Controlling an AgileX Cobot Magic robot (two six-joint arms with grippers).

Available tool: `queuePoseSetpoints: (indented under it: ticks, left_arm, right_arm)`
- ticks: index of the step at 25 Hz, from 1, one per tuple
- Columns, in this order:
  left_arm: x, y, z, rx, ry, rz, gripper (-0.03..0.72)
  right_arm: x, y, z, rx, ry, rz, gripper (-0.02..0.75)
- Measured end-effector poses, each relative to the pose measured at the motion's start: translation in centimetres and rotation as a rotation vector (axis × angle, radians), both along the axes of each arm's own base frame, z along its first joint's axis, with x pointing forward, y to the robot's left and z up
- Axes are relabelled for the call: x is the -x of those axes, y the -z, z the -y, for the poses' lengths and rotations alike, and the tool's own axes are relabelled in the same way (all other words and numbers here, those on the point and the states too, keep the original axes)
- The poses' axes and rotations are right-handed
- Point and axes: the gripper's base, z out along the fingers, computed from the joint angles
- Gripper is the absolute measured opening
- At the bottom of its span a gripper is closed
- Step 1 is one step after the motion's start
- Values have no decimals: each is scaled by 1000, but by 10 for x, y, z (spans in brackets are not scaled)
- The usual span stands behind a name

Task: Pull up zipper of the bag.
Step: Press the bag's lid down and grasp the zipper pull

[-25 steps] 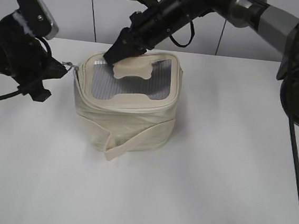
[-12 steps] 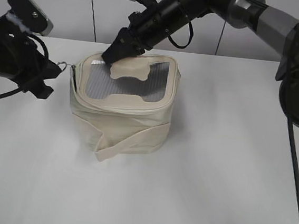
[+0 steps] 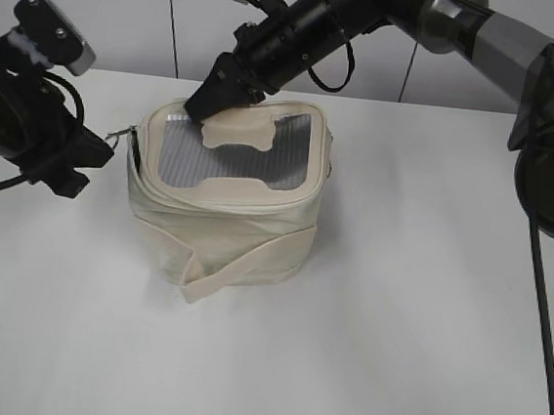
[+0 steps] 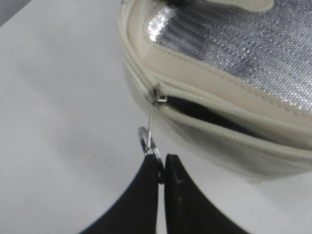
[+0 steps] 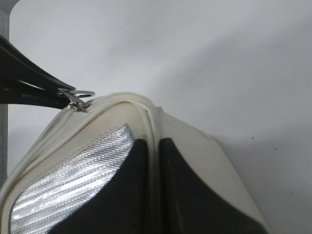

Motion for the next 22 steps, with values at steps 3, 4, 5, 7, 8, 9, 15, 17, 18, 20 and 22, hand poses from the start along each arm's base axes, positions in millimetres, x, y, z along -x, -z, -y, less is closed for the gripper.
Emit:
queuePoseSetpoints:
  ticks: [3, 4, 5, 7, 8, 9, 15, 17, 18, 20, 22]
  left_arm:
    - [4, -7, 0, 27, -18, -12, -6]
    - [6, -11, 0, 34, -11, -11, -6]
    - [9, -15, 1, 45, -8, -13, -6]
    - [15, -22, 1, 63, 5, -27, -6]
    - [18, -24, 1, 65, 10, -34, -4]
    - [20, -26, 0, 60, 10, -42, -4]
    - [16, -26, -9, -16, -93, -8, -8]
    - [11, -27, -11, -35, -115, 54, -8]
    - [9, -27, -12, -50, -118, 85, -8]
    - [4, -24, -13, -88, -110, 136, -8]
    - [-4, -20, -14, -116, -116, 193, -8]
  right_arm:
    - [0, 0, -1, -2, 6, -10, 52]
    - [0, 0, -1, -3, 7, -11, 52]
    - [1, 0, -1, -5, 8, -15, 52]
    - [1, -1, -1, -7, 10, -20, 52]
    - [1, -1, -2, -7, 10, -21, 52]
    - [1, -1, -2, -8, 9, -23, 52]
    - [2, -1, -4, -7, 23, -42, 52]
    - [2, -1, -4, -7, 27, -47, 52]
    - [2, -1, -3, -10, 33, -46, 52]
    - [1, -1, -3, -16, 44, -48, 52]
    - [-1, -1, -3, -20, 54, -43, 52]
